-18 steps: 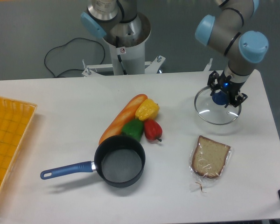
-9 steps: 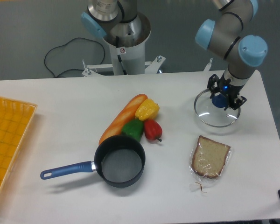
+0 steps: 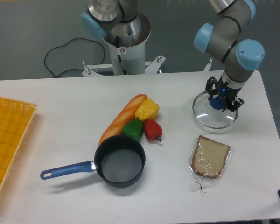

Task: Place the lid on the table
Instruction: 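Move the held lid beyond the bread slice and lower it toward the table, then set the glass lid flat on the table and hold it steady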

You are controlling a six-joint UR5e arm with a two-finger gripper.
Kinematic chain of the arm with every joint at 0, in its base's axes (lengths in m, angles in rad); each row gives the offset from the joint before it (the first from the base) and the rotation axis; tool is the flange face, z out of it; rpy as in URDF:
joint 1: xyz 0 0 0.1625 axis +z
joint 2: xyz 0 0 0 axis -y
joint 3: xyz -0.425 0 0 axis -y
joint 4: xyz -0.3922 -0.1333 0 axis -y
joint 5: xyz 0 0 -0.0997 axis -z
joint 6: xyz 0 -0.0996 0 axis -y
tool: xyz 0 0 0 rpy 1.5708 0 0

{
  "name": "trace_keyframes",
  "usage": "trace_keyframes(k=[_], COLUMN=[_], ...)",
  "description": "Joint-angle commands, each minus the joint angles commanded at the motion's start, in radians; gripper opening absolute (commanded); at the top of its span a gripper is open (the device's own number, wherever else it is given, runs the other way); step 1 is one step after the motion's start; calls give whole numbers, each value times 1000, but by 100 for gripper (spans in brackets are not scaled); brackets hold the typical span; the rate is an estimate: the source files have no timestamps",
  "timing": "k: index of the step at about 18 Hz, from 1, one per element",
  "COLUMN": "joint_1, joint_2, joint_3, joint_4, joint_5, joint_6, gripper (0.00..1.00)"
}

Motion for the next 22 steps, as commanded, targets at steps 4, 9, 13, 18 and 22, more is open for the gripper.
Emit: trace_keyframes(k=[4,9,13,18,22], joint_1=[2,2,2,2,0], joint_2=[-6,-8,-8,-12,-15], joint_3=[-3,-5,-8,-8,-8], joint_4=[-2,-3,-2,0,2], joint_5=[0,0,0,0,0], joint_6=[0,0,0,0,0], gripper=[51,51,51,51,51])
